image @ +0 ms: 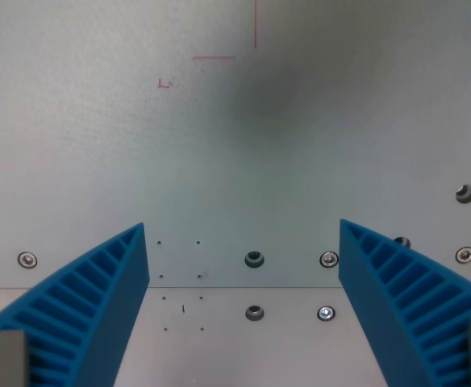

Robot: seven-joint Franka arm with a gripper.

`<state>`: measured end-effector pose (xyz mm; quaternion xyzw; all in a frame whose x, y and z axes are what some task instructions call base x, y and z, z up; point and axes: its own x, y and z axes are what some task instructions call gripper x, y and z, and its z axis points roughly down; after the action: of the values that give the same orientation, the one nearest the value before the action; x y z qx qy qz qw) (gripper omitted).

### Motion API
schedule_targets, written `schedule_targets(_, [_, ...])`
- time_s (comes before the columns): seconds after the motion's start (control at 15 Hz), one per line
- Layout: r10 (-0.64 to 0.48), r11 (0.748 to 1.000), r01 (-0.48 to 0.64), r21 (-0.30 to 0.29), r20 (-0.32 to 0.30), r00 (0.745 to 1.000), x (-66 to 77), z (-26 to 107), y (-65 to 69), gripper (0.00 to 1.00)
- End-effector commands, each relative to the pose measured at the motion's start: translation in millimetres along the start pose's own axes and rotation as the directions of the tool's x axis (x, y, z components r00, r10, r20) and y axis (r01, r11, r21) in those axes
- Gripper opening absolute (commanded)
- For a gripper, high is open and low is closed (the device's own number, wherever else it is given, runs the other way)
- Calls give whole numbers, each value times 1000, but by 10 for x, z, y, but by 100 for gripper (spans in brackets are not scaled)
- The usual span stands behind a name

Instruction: Move in base negative y

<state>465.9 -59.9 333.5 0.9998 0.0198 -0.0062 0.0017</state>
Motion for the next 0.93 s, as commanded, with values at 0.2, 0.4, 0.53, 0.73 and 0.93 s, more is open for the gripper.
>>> schedule_targets(0.2, [0,1000,0,-1,-7,1000,-14,-30,152,100])
schedule_targets(0.4, [0,1000,0,-1,-7,1000,-24,-27,302,100])
schedule_targets(0.53, [0,1000,0,-1,-7,1000,-31,-25,402,100])
schedule_targets(0.73, [0,1000,0,-1,-7,1000,-39,-22,552,100])
schedule_targets(0.93, [0,1000,0,-1,-7,1000,-47,-19,702,100])
